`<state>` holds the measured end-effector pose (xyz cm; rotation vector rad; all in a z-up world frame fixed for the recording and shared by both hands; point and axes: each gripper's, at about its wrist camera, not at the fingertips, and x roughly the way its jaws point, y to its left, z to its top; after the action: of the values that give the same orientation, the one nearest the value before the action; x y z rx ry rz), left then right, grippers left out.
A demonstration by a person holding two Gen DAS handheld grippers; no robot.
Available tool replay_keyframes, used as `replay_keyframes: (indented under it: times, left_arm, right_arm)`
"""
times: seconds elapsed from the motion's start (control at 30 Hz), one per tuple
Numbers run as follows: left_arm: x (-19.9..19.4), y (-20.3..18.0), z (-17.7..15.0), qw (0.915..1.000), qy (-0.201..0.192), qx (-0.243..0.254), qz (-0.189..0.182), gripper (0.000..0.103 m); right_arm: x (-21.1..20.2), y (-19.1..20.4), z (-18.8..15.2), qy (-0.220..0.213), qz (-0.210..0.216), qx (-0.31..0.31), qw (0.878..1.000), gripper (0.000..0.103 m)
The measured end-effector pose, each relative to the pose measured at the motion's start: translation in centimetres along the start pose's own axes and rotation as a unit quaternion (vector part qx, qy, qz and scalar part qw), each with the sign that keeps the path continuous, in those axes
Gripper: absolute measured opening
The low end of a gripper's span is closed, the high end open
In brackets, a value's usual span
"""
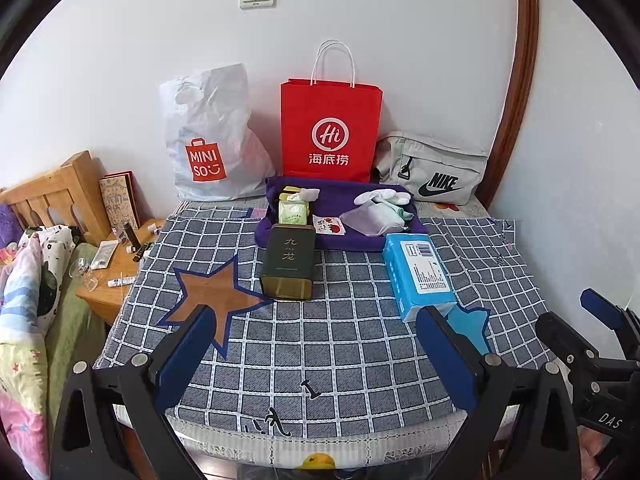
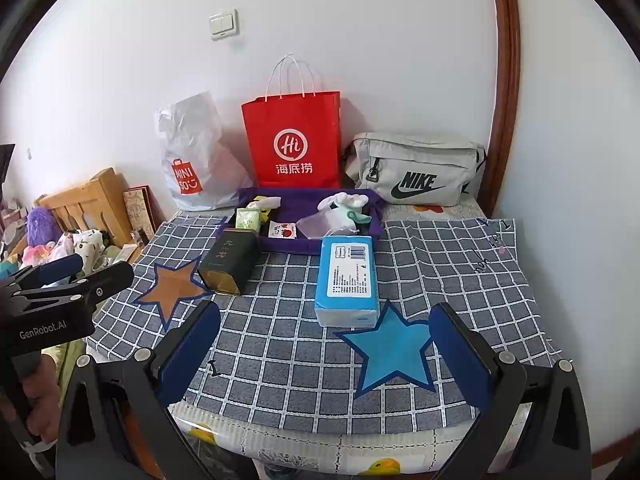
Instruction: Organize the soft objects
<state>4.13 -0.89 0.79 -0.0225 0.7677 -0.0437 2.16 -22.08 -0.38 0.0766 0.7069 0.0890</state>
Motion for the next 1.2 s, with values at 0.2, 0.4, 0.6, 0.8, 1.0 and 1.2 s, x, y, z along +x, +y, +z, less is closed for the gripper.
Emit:
replay_keyframes:
  times: [0.2, 0.4, 0.6, 0.8, 1.0, 1.2]
  left_arm:
    - [0.15, 0.11, 0.08, 1.0, 0.003, -0.002, -0.002, 0.101]
    - [0.27, 0.2, 0.12, 1.0, 0.005, -0.004, -0.001, 0.101]
    - [0.28, 0.21, 0.15, 1.0, 0.006, -0.003, -0.002, 0.101]
    - [0.26, 0.11, 0.03, 1.0, 0.004, -0.004, -0.003, 0.101]
    - [0.22, 0.1, 0.04, 1.0, 0.005, -0.005, -0.002, 0.101]
    - [0.2, 0.16, 0.02, 1.0, 0.004, -0.006, -0.003, 0.101]
  right_arm:
    - [0.16, -0.24, 0.04, 0.002, 0.001, 0.004, 1.0, 0.103]
    - [0.23, -0.34, 0.06, 0.002, 0.002, 0.004, 1.0, 0.103]
    - [0.24, -0.35, 0.06, 0.003, 0.002, 0.004, 1.0, 0.102]
    - [0.24, -0.34, 0.03, 0.003, 0.002, 0.005, 1.0, 0.102]
    - [0.2, -0.4, 0.02, 0.002, 0.003, 0.004, 1.0, 0.103]
    - [0.04, -0.27, -0.02, 0.001, 0.003, 0.004, 1.0, 0.103]
